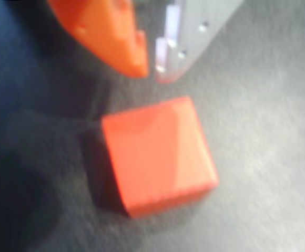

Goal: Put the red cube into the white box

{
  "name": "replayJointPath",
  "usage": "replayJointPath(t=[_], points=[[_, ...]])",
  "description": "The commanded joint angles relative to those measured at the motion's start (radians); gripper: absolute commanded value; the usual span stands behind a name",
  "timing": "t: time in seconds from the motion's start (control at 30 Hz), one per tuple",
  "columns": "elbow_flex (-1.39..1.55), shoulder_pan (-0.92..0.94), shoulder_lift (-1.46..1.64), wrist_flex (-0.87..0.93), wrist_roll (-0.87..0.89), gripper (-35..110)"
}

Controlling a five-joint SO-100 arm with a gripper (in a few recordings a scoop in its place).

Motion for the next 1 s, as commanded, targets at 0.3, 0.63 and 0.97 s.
replayJointPath(t=[0.3,0.63,0.97], points=[[-0.084,-0.071,-0.094,-0.075,0.032,20],[-0.087,-0.12,-0.158,-0.126,0.071,24],[0.0,-0.132,-0.212,-0.256,0.092,25]])
